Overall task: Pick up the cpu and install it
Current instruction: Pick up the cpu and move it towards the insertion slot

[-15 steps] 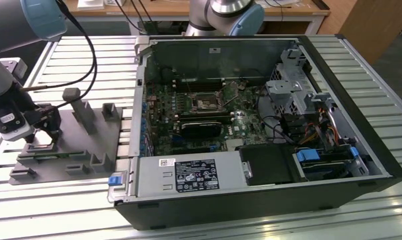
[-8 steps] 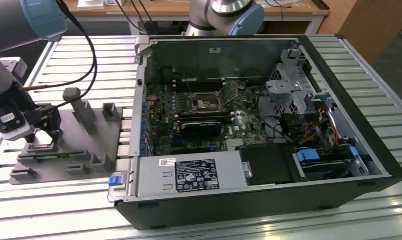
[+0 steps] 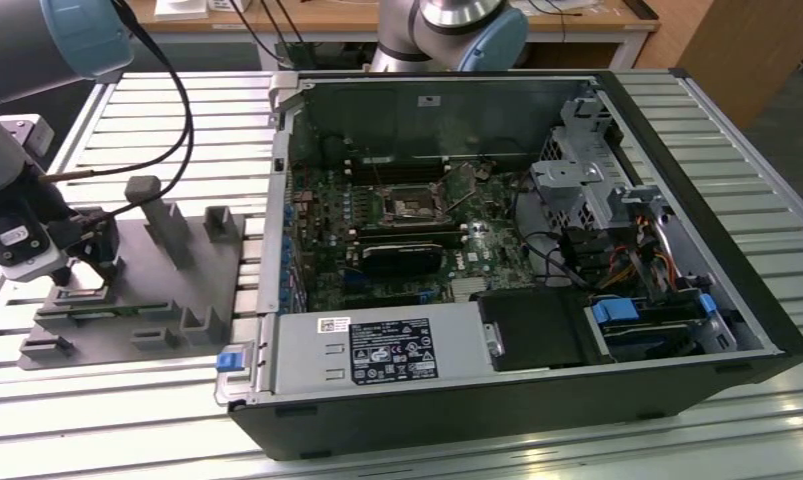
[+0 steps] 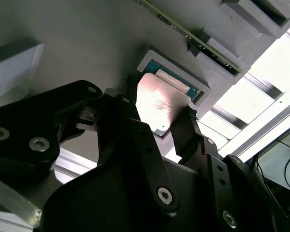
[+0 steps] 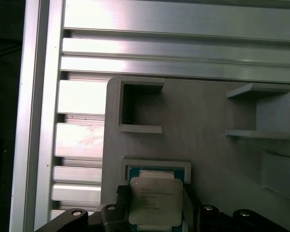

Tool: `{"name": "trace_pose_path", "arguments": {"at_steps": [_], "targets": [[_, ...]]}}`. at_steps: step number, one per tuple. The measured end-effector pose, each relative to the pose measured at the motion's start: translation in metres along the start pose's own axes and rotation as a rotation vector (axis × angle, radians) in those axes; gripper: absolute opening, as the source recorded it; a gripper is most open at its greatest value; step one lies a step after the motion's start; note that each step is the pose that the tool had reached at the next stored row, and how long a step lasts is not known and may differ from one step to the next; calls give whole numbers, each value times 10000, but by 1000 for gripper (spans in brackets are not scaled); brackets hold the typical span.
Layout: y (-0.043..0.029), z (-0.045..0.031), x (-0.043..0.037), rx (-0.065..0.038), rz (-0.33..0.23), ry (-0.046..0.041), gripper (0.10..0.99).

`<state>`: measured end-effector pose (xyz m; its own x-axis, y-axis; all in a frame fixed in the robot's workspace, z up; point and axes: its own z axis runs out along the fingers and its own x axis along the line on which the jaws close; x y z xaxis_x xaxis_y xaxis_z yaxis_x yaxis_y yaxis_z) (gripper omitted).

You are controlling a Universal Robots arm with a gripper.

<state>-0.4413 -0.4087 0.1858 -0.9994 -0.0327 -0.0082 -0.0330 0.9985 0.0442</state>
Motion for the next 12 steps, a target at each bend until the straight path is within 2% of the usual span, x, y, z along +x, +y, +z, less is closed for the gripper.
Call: {"name": "trace_pose_path", "arguments": {"at_steps": [10,11,12], "targets": [[0,5,-1,-4,0,-6,537],[0,4,-1,-3,0,-6,600],[0,3,-1,-2,-1,-4,600]]}}
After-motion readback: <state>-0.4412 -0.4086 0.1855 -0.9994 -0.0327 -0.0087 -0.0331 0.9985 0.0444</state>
